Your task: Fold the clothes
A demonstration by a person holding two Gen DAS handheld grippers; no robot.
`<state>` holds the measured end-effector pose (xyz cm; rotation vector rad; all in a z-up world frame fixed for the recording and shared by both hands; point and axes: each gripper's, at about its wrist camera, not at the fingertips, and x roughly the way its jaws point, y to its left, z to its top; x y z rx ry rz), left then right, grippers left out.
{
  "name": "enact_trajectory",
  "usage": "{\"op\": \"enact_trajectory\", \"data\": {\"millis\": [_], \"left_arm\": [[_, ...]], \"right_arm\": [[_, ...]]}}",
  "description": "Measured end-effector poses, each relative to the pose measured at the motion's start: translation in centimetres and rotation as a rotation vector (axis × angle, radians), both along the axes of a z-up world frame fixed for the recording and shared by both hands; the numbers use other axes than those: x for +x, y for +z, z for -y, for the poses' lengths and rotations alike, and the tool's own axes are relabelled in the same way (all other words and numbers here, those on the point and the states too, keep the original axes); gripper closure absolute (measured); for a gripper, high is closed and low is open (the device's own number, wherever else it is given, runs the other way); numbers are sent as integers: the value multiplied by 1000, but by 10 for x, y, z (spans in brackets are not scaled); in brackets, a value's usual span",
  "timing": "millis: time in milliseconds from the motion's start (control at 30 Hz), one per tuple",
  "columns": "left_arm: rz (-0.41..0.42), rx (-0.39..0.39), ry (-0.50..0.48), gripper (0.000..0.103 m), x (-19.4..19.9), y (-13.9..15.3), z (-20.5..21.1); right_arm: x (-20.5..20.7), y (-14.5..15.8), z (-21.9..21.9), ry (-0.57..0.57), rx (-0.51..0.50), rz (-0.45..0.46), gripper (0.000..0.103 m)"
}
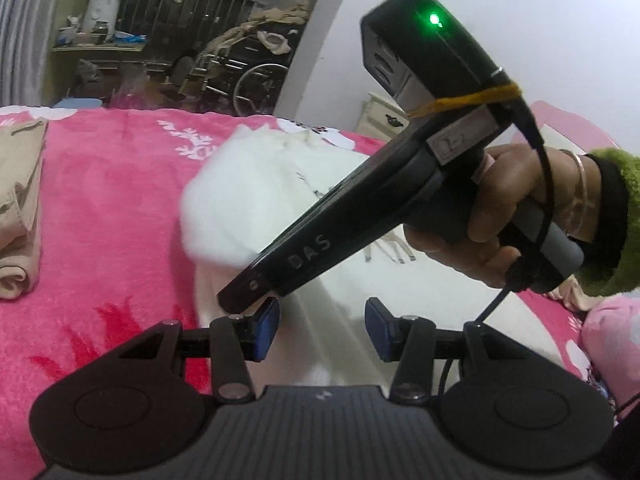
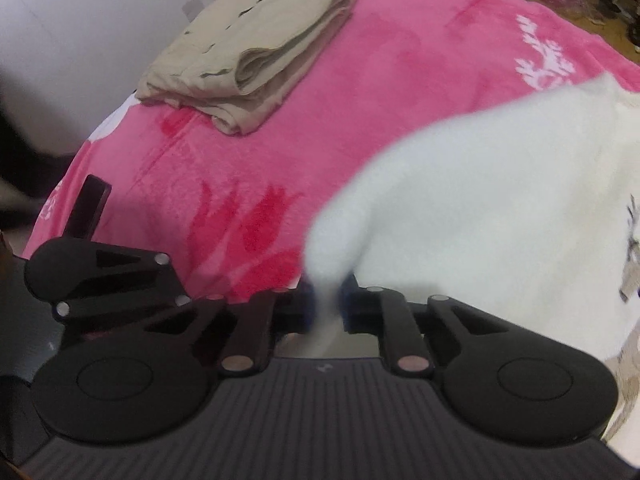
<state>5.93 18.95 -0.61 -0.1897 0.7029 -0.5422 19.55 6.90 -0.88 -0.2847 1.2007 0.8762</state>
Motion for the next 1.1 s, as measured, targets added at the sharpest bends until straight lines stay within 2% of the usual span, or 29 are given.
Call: {"op": "enact_trajectory", "data": {"millis": [67, 133, 233, 367, 467, 667, 767, 867, 933, 967, 1100], "left_arm": [[-5, 2, 10, 55, 0, 0, -10], [-33, -31, 40, 55, -2, 2, -29], [-55, -75, 134, 55, 3, 3, -56], [-22, 24, 179, 55, 26, -11, -54], [-33, 95, 153, 55, 48, -30, -44], [-17, 133, 102, 54, 70, -45, -26], [1, 189, 107, 54, 78, -55, -19], [24, 206, 108, 54, 81, -59, -18], [53, 228, 140, 60, 84, -59, -18], [55, 223, 185, 60, 86, -60, -22], [8, 81, 289, 60, 86, -63, -45]], "right_arm": [[2, 2, 10, -30, 18, -14, 93], [5, 3, 22, -63, 50, -39, 93], [9, 3, 38, -111, 114, -85, 93], [7, 5, 49, -133, 172, -100, 93], [4, 13, 51, -121, 179, -80, 93], [-5, 23, 48, -77, 177, -21, 92], [-5, 23, 48, -68, 183, -24, 92], [-3, 23, 54, -73, 190, -34, 92], [-2, 22, 59, -83, 198, -48, 92], [-1, 22, 61, -88, 201, -55, 92], [0, 20, 66, -106, 207, -71, 92]]}}
